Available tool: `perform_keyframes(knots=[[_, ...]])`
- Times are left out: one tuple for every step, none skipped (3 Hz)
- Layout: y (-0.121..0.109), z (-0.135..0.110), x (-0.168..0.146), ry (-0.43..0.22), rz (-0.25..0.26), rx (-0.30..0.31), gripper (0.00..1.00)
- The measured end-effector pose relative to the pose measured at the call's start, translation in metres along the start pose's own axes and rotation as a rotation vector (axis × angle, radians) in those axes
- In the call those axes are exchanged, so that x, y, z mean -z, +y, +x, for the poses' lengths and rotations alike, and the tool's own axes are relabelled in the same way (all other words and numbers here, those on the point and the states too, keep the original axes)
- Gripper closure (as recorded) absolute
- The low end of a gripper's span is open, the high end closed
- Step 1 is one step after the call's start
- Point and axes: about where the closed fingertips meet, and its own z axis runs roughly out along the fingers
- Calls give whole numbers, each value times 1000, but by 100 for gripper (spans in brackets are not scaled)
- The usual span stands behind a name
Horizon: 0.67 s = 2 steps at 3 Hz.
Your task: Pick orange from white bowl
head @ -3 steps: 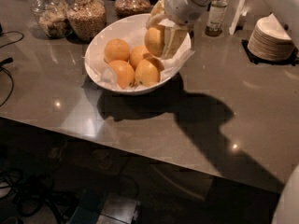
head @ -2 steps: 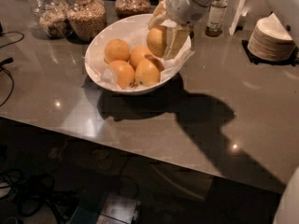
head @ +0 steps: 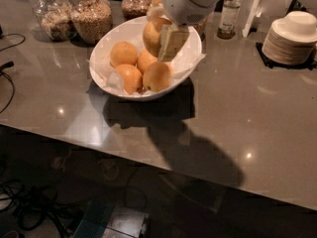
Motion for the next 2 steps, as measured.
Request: perform_keyframes(knots=[[-1, -22, 18, 15, 69, -26, 100], [-1, -22, 18, 14, 69, -26, 100]])
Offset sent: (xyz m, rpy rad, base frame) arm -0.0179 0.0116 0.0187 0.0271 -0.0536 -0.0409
